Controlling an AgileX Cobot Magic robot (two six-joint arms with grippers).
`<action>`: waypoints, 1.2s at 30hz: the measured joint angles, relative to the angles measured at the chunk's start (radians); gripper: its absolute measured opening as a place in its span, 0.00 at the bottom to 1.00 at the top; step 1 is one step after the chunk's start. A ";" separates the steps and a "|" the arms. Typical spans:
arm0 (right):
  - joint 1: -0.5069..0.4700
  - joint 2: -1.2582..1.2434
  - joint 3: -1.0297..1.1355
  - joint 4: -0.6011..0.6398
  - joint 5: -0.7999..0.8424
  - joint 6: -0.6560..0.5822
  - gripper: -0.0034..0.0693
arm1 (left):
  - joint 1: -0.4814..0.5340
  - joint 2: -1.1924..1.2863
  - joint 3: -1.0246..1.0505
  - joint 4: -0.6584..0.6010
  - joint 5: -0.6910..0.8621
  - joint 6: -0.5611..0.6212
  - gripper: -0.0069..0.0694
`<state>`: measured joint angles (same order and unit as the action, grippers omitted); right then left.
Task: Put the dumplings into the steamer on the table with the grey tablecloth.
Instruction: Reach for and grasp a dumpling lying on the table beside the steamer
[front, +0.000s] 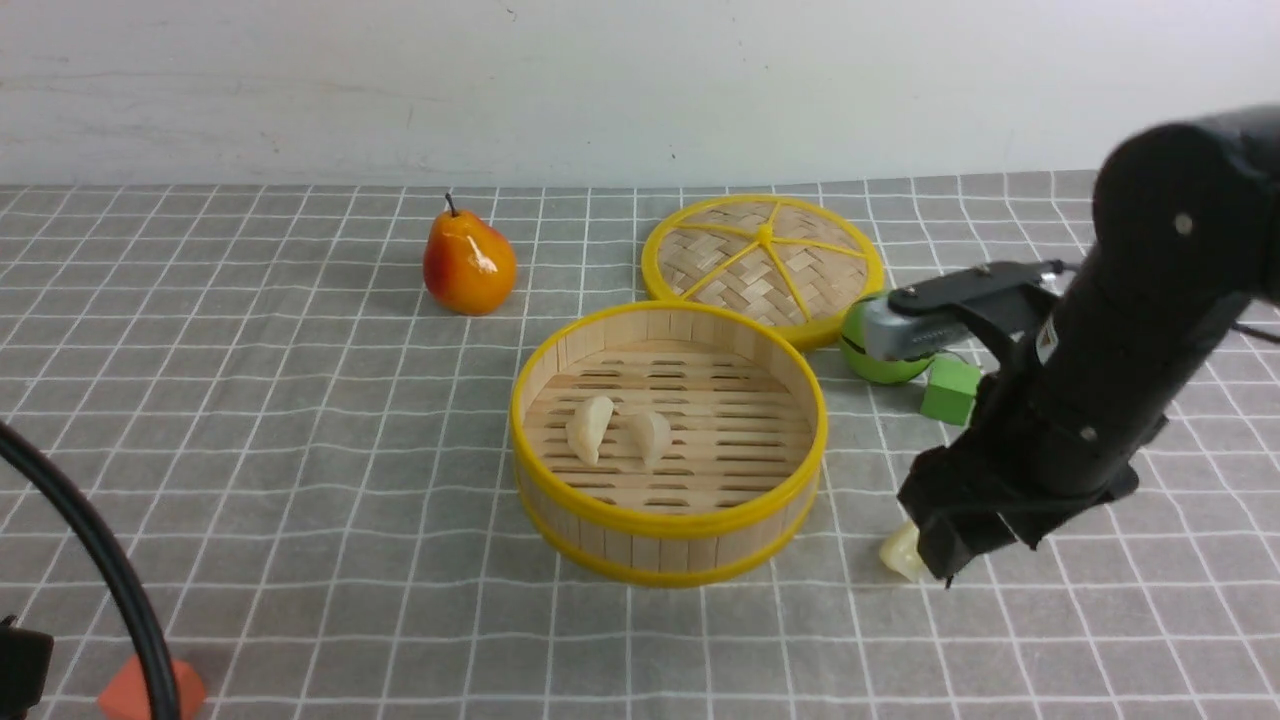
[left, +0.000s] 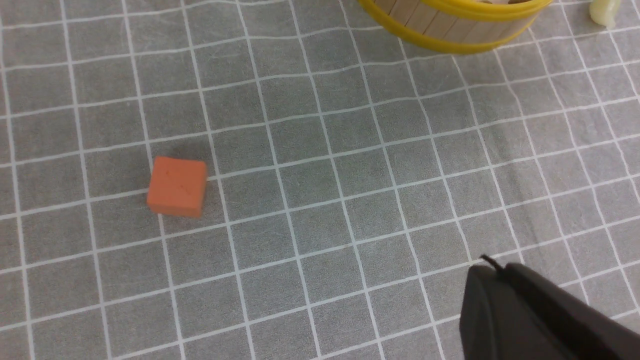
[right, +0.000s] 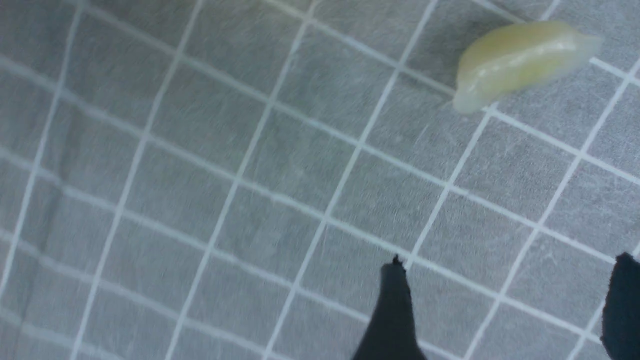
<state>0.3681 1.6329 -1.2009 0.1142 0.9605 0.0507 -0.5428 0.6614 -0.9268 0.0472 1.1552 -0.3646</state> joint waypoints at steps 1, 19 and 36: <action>0.000 0.000 0.005 0.002 -0.011 0.008 0.76 | 0.000 0.000 0.000 -0.001 0.000 0.000 0.10; -0.029 0.258 0.043 -0.078 -0.434 0.325 0.80 | 0.000 0.000 0.000 -0.055 0.017 0.022 0.11; -0.029 0.258 0.041 -0.114 -0.368 0.283 0.45 | 0.000 0.000 0.000 -0.055 0.038 0.022 0.12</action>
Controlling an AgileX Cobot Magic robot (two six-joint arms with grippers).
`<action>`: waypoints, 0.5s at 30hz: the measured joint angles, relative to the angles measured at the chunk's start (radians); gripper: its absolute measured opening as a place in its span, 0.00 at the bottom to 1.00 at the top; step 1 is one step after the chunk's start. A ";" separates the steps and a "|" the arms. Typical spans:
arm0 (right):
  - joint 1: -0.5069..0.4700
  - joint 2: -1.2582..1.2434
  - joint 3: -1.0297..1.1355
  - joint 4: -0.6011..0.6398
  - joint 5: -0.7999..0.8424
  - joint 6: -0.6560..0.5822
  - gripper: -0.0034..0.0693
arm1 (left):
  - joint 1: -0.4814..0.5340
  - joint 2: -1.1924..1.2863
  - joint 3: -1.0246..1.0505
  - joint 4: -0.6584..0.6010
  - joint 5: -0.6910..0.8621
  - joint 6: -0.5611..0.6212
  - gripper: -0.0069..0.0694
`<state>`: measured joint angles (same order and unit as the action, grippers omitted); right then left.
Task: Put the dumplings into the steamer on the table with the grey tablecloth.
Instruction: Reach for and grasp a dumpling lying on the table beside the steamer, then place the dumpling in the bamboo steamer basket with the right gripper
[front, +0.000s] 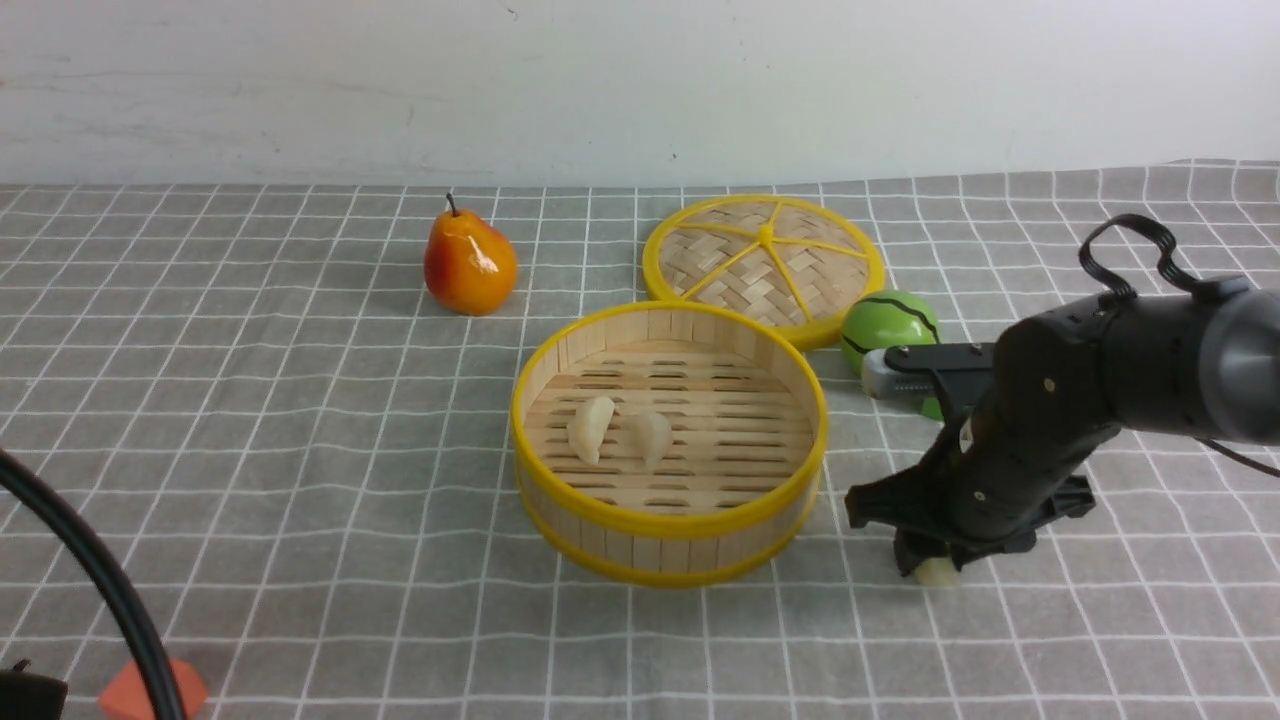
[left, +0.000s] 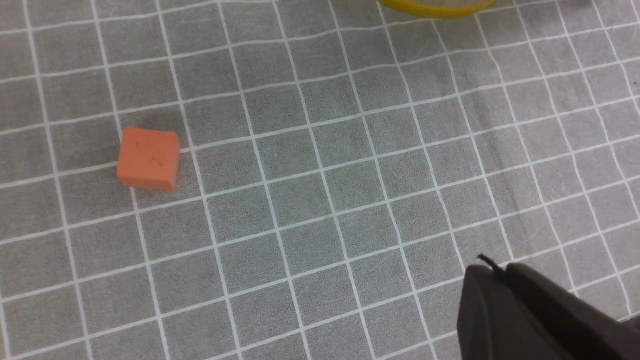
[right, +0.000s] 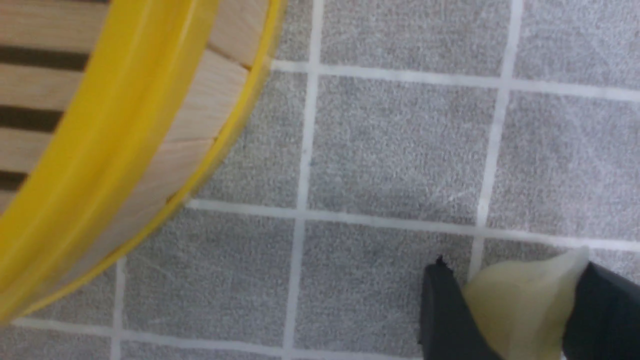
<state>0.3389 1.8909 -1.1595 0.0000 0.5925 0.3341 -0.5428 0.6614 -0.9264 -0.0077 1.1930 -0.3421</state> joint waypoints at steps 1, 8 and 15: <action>0.000 -0.003 0.000 0.000 0.005 -0.004 0.45 | 0.000 0.000 0.000 0.000 0.000 0.000 0.12; 0.010 -0.065 -0.065 0.014 0.112 -0.093 0.45 | 0.000 0.000 0.000 0.000 0.000 0.000 0.12; 0.110 -0.068 -0.289 0.055 0.151 -0.176 0.45 | 0.000 0.000 0.000 0.000 -0.001 0.001 0.12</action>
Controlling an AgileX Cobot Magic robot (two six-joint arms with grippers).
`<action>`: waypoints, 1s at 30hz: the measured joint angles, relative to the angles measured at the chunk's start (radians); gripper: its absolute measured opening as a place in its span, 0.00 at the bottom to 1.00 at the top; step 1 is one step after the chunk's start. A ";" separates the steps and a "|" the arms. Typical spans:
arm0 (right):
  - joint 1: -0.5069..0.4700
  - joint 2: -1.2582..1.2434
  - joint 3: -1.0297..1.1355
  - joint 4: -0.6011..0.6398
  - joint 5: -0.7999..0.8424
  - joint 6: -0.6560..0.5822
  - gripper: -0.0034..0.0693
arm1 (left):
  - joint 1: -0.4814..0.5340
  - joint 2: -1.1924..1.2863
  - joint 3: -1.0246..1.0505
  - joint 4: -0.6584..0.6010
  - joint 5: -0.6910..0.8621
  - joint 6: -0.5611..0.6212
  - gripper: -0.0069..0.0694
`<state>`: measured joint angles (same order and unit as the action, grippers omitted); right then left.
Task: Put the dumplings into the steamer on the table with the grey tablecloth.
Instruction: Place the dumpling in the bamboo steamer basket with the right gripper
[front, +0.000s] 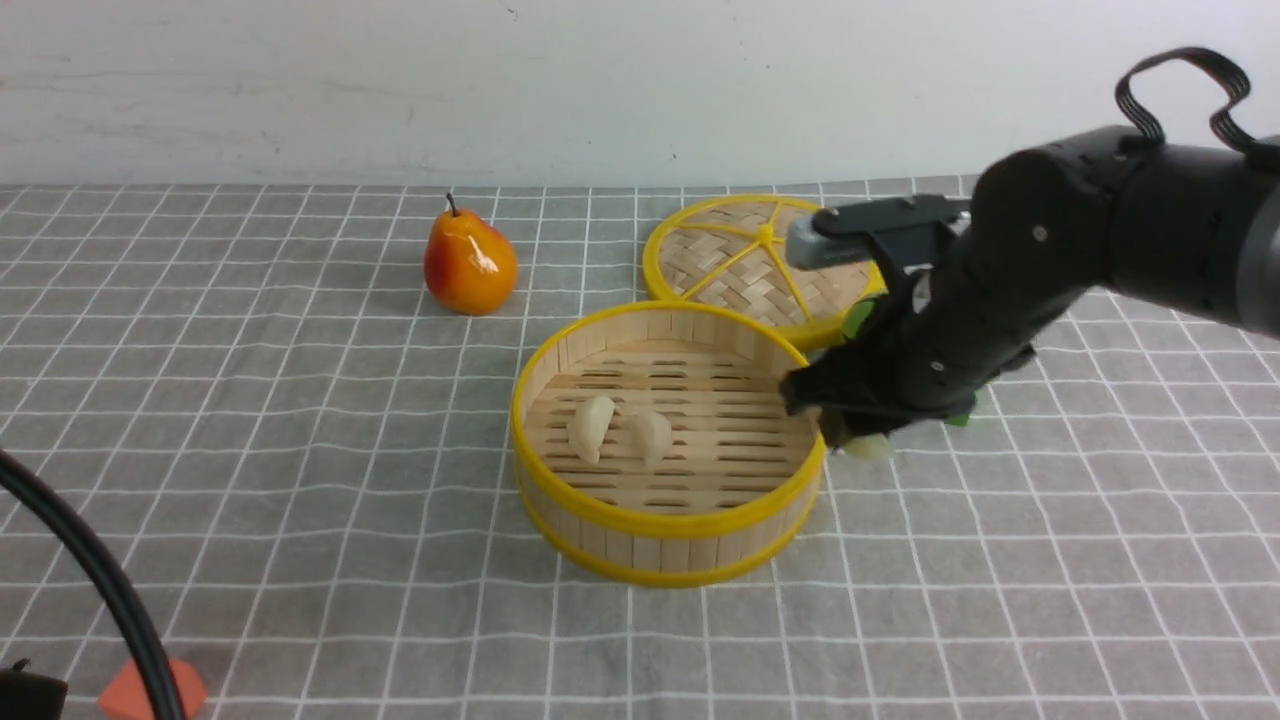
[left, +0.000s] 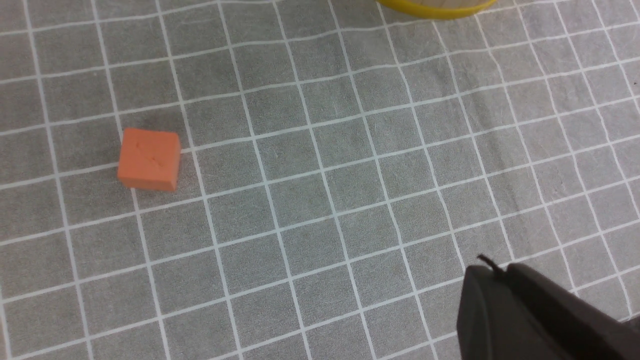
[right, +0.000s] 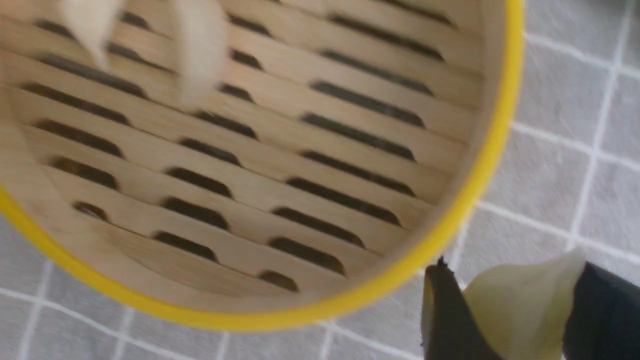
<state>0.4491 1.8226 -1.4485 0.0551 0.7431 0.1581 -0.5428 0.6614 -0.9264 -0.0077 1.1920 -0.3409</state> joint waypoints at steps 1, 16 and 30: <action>0.010 0.014 -0.032 0.004 -0.007 -0.001 0.45 | 0.000 0.000 0.000 0.000 0.000 0.000 0.12; 0.044 0.332 -0.251 0.008 -0.070 -0.001 0.51 | 0.000 0.000 0.000 0.000 -0.019 0.000 0.14; 0.044 0.144 -0.310 0.004 0.193 -0.106 0.67 | 0.000 -0.170 0.308 -0.054 -0.409 0.066 0.14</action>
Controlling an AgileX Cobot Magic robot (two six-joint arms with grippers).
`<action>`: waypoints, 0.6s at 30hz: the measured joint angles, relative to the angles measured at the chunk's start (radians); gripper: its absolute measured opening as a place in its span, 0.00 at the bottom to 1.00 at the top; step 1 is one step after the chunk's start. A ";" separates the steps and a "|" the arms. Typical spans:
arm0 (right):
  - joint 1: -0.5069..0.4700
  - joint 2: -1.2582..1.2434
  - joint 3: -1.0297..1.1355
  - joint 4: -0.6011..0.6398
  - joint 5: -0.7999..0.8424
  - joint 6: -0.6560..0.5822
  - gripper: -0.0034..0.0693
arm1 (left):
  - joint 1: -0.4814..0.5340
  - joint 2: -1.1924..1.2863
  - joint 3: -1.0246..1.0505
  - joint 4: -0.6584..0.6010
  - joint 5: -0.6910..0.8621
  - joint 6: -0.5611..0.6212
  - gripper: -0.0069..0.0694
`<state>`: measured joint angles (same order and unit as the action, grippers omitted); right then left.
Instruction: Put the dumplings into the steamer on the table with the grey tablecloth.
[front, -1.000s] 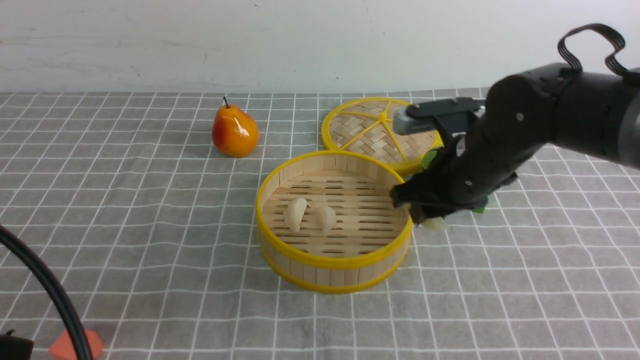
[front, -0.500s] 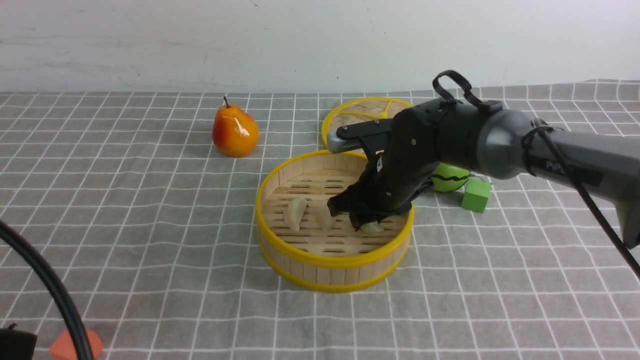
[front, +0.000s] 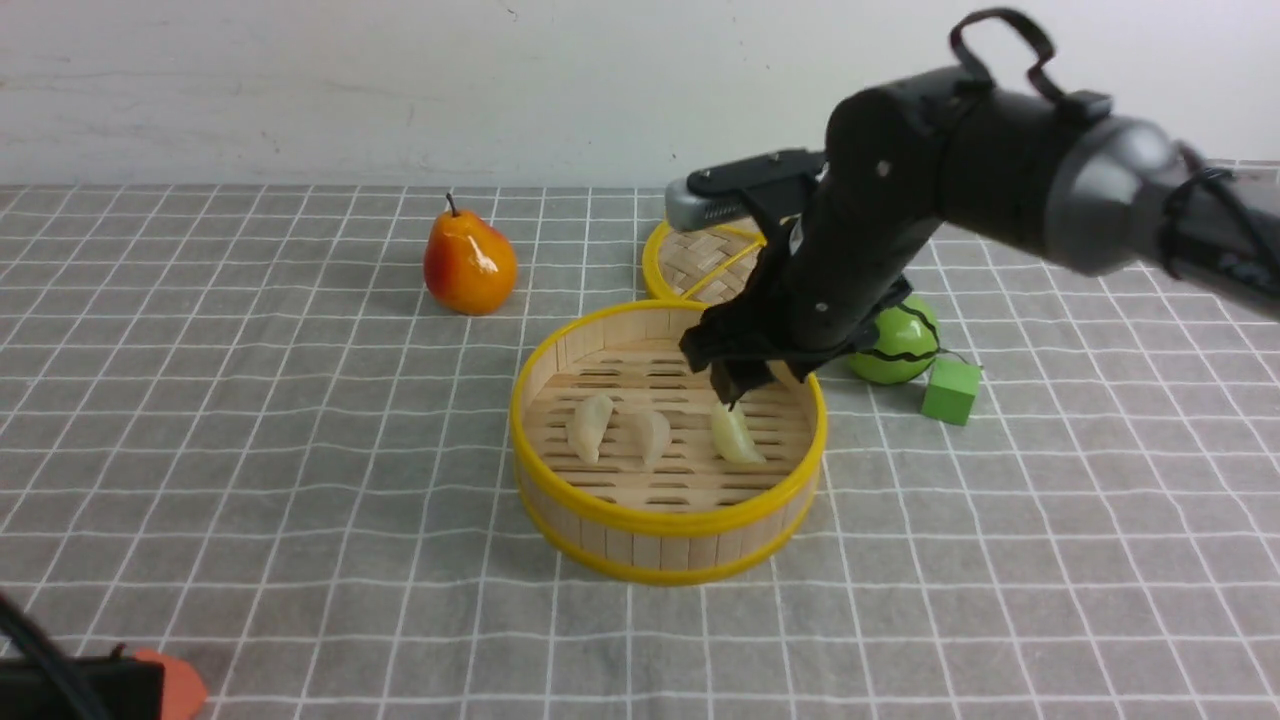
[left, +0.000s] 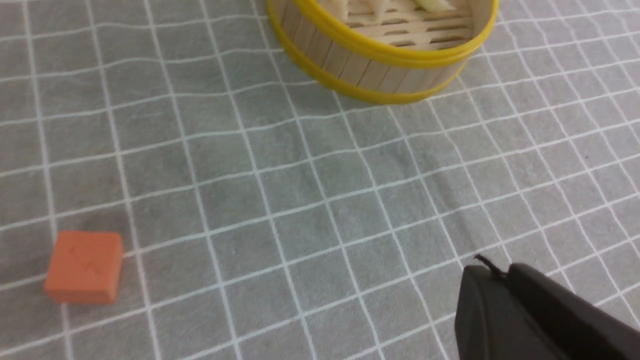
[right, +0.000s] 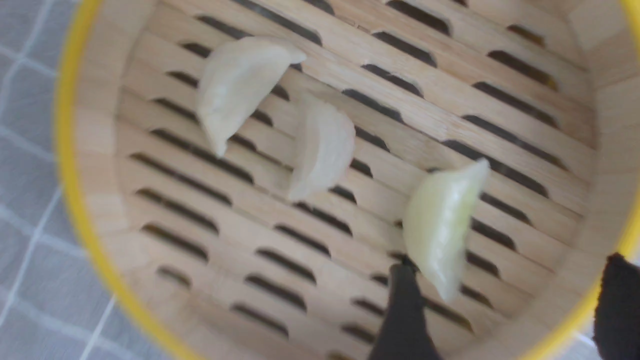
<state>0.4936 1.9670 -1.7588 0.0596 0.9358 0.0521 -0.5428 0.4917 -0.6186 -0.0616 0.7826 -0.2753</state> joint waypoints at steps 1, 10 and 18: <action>0.000 -0.036 0.002 0.000 0.015 -0.010 0.63 | 0.000 -0.025 0.040 -0.017 -0.042 0.019 0.14; 0.000 -0.425 0.297 0.036 -0.114 -0.052 0.19 | 0.000 -0.164 0.277 -0.138 -0.435 0.064 0.14; 0.000 -0.942 0.750 0.090 -0.427 -0.138 0.02 | 0.000 -0.164 0.289 -0.145 -0.485 0.064 0.16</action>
<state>0.4936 1.0252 -1.0086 0.1496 0.5084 -0.0855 -0.5428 0.3279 -0.3294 -0.2070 0.2971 -0.2109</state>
